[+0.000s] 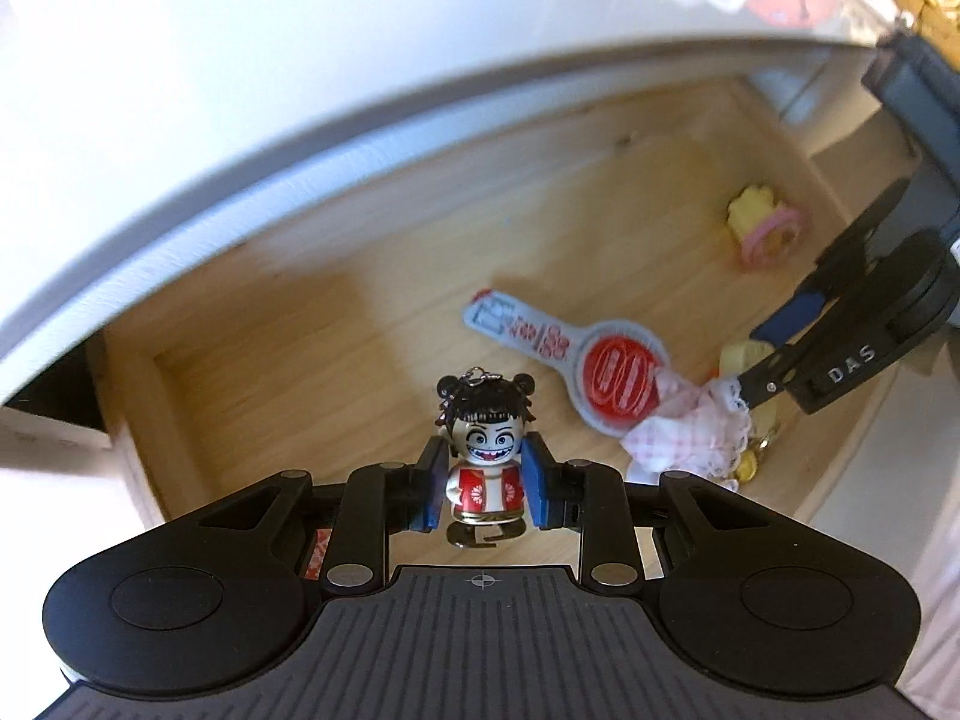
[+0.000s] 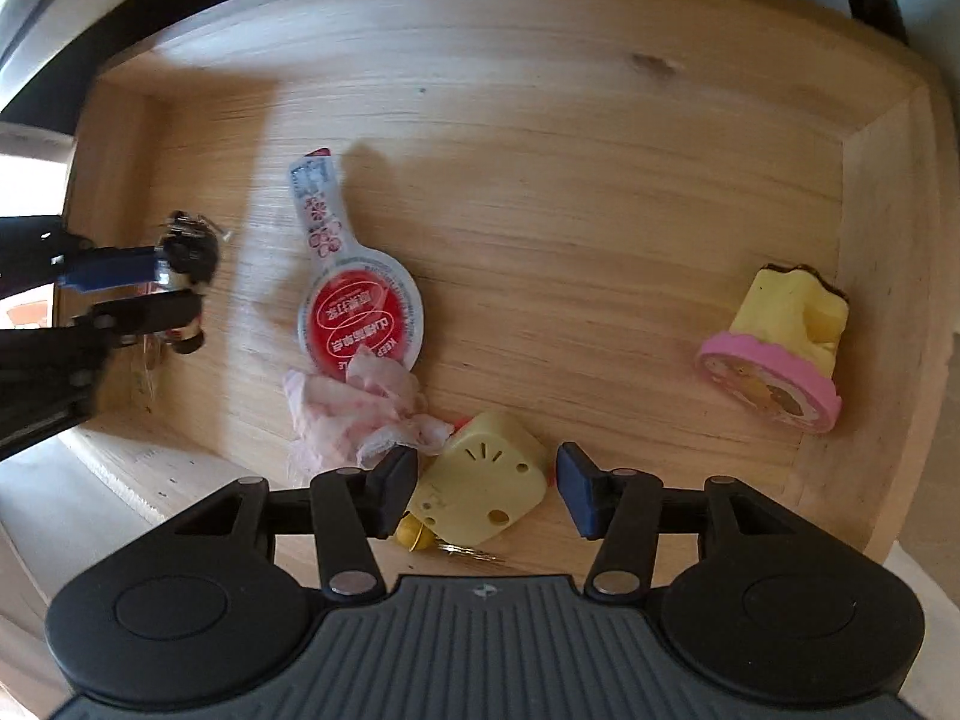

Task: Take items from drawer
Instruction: 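Grasp the keychain doll figure in the drawer with the left tool, then grasp the yellow toy with the right tool while the left lifts the doll, then carry doll and yellow toy onto the countertop and open both tools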

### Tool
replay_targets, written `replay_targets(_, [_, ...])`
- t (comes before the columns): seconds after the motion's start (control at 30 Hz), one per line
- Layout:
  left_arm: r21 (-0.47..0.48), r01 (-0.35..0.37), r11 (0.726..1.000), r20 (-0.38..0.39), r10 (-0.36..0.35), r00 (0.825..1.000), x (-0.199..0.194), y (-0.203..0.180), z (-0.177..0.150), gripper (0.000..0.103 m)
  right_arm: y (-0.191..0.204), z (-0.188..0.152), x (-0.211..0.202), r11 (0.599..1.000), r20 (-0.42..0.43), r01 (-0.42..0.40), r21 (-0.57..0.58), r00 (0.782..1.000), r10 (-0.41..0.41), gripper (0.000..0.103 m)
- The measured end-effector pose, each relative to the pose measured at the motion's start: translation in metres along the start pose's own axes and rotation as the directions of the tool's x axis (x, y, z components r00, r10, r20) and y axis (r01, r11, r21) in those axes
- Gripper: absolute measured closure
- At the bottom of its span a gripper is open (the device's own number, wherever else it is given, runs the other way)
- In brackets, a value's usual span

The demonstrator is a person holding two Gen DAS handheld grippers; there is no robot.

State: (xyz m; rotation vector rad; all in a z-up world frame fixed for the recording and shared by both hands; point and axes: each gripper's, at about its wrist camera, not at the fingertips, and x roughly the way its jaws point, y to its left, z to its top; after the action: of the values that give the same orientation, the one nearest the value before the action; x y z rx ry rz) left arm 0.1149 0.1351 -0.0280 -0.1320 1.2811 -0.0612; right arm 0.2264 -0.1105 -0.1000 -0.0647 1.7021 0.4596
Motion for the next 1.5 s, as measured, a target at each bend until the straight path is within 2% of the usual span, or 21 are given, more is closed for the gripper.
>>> replay_targets(0.13, [-0.002,0.016,1.0,0.035,-0.016,0.999,-0.007,0.003,0.006,0.073,-0.001,-0.011,-0.013,0.996,0.069,0.076,-0.035,0.995,-0.074,0.061])
replay_targets(0.2, [0.0,0.017,1.0,0.038,-0.017,0.999,-0.011,0.004,0.006,0.073,0.001,-0.014,-0.023,0.983,0.164,0.164,-0.086,0.975,-0.148,0.067])
replay_targets(0.27, [-0.004,0.013,1.0,0.037,-0.012,0.999,-0.015,0.004,0.005,0.073,0.005,-0.017,-0.031,0.957,0.259,0.247,-0.152,0.944,-0.203,0.067])
replay_targets(0.3, [-0.008,0.009,1.0,0.036,-0.009,0.999,-0.015,0.005,0.004,0.073,0.005,-0.018,-0.034,0.952,0.273,0.259,-0.164,0.939,-0.209,0.062])
replay_targets(0.4, [-0.018,0.004,1.0,0.03,-0.004,1.0,-0.013,0.006,0.003,0.073,0.003,-0.021,-0.038,0.958,0.264,0.239,-0.161,0.945,-0.191,0.049])
replay_targets(0.53, [-0.009,0.005,1.0,0.028,-0.004,1.0,-0.004,0.0,0.003,0.073,0.001,-0.02,-0.023,0.955,0.215,0.259,-0.143,0.95,-0.225,0.049])
replay_targets(0.6, [-0.004,0.007,1.0,0.025,-0.007,1.0,-0.004,-0.001,0.002,0.073,-0.002,-0.012,-0.015,0.962,0.17,0.248,-0.115,0.959,-0.227,0.049])
replay_targets(0.67, [0.0,0.006,1.0,0.018,-0.006,1.0,-0.003,-0.002,0.0,0.073,-0.006,-0.01,-0.014,0.97,0.169,0.225,-0.09,0.964,-0.208,0.05])
replay_targets(0.77, [0.005,-0.002,1.0,0.007,0.002,1.0,0.002,-0.006,0.0,0.073,-0.006,-0.008,-0.007,0.974,0.129,0.197,-0.108,0.975,-0.182,0.065])
replay_targets(0.8, [0.009,-0.008,1.0,0.007,0.008,1.0,0.002,-0.007,0.0,0.073,-0.004,-0.008,-0.006,0.974,0.125,0.195,-0.119,0.976,-0.18,0.065])
replay_targets(0.97, [0.015,-0.063,0.998,0.028,0.063,0.998,-0.003,-0.018,0.001,0.073,0.001,-0.012,-0.01,0.969,0.163,0.202,-0.144,0.971,-0.178,0.065])
replay_targets(1.1, [-0.021,-0.029,0.999,0.044,0.03,0.999,-0.011,-0.031,-0.002,0.073,0.007,-0.019,-0.021,0.969,0.209,0.189,-0.157,0.966,-0.155,0.065])
replay_targets(1.2, [-0.028,-0.008,1.0,0.055,0.009,0.998,-0.018,-0.046,-0.004,0.073,0.012,-0.029,-0.037,0.965,0.259,0.198,-0.175,0.954,-0.149,0.065])
replay_targets(1.3, [0.015,-0.007,1.0,0.11,0.005,0.994,-0.042,-0.064,0.002,0.073,0.016,-0.038,-0.061,0.969,0.324,0.18,-0.172,0.939,-0.117,0.065])
replay_targets(1.4, [0.03,-0.024,0.999,0.206,0.017,0.978,-0.075,-0.073,0.016,0.073,0.02,-0.048,-0.097,0.968,0.414,0.187,-0.169,0.904,-0.103,0.065])
replay_targets(1.5, [0.003,-0.054,0.999,0.316,0.051,0.947,-0.11,-0.069,0.039,0.073,0.026,-0.051,-0.142,0.97,0.509,0.184,-0.157,0.857,-0.08,0.065])
